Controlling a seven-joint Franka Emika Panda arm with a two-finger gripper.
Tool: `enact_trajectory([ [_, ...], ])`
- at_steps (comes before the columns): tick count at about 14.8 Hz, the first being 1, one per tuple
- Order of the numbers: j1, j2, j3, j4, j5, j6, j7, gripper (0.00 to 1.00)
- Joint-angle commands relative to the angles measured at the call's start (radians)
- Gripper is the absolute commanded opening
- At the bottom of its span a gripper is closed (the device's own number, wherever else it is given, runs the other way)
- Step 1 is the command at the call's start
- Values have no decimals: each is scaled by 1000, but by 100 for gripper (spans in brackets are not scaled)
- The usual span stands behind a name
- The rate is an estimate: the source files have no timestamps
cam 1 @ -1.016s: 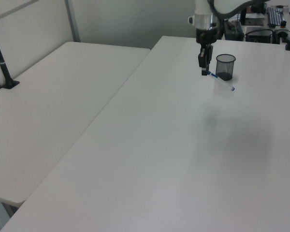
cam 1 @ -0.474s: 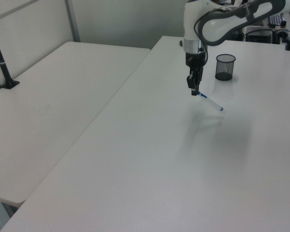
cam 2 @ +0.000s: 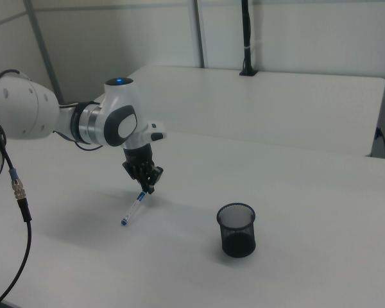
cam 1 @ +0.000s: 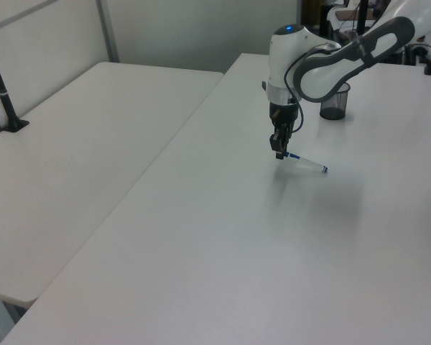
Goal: Remove the marker
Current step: 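Carry the marker away from the cup and lower it to the table, then open the gripper to release the marker on the table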
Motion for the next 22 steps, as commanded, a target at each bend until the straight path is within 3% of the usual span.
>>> enact_trajectory([
  [1,14,4,-10,-35,-23,67,28,47],
  [2,14,6,-10,-35,-23,67,28,61],
  [4,14,6,-10,-34,-23,67,28,74],
  [8,4,-28,-10,-26,-23,53,28,88],
  [10,-5,-75,-10,-23,-20,18,28,100],
  [14,-26,-187,-10,43,-17,-157,27,100],
  [22,-54,-466,-26,63,-10,-490,27,100],
])
